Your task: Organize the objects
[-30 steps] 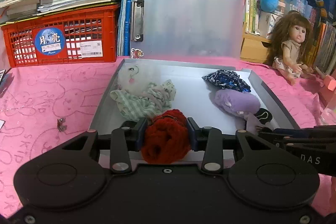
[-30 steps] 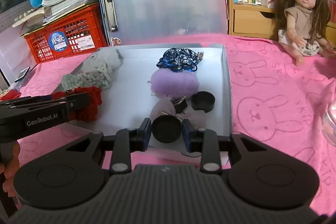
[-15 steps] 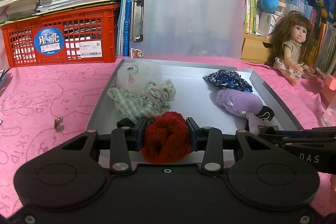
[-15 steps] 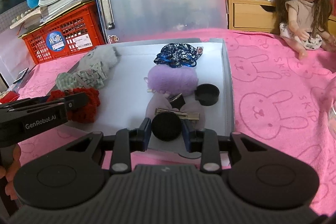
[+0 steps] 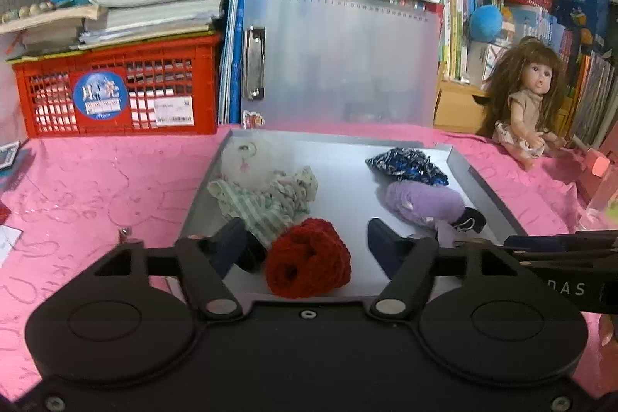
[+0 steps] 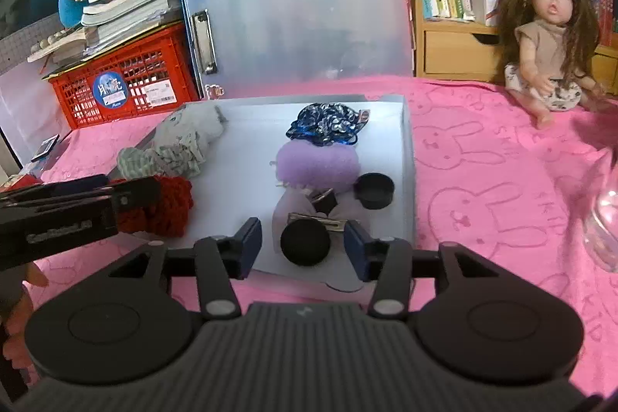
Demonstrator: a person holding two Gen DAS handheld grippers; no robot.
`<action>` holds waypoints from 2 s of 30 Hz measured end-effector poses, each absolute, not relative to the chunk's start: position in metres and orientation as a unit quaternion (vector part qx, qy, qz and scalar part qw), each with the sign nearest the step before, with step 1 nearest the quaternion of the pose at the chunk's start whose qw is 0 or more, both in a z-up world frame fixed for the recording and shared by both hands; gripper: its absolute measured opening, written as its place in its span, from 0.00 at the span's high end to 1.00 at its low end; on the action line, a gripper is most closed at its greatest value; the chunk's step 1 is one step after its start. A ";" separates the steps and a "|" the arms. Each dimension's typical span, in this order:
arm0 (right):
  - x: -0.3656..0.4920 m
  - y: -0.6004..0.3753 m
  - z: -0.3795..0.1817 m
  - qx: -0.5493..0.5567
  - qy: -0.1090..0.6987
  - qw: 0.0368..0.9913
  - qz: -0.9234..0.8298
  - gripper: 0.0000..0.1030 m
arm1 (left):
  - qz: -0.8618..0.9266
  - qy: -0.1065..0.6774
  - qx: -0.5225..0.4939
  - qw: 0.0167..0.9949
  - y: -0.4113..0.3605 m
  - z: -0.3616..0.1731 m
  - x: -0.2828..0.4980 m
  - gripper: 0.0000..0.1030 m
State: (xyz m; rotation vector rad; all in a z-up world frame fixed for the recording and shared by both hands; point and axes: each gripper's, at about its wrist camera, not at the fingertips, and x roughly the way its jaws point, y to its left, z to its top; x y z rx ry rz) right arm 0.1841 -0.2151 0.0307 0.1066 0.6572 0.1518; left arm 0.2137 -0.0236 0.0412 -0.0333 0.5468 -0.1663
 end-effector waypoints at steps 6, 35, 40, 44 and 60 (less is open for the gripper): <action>0.170 -0.214 0.036 0.040 0.310 0.948 0.066 0.26 | -0.087 0.258 -0.025 0.962 -0.019 0.054 0.194 0.11; 0.121 -0.199 0.014 0.003 0.317 0.948 0.031 0.09 | -0.052 0.292 -0.021 0.955 0.004 0.024 0.144 0.00; 0.121 -0.199 0.004 0.000 0.327 0.945 0.024 0.08 | -0.043 0.304 -0.013 0.952 0.007 0.014 0.145 0.00; 0.122 -0.199 -0.003 -0.003 0.333 0.943 0.015 0.06 | -0.034 0.314 -0.007 0.949 0.007 0.005 0.150 0.00; 0.123 -0.197 -0.013 -0.012 0.331 0.943 0.007 0.00 | -0.010 0.342 0.011 0.940 0.003 -0.009 0.163 0.00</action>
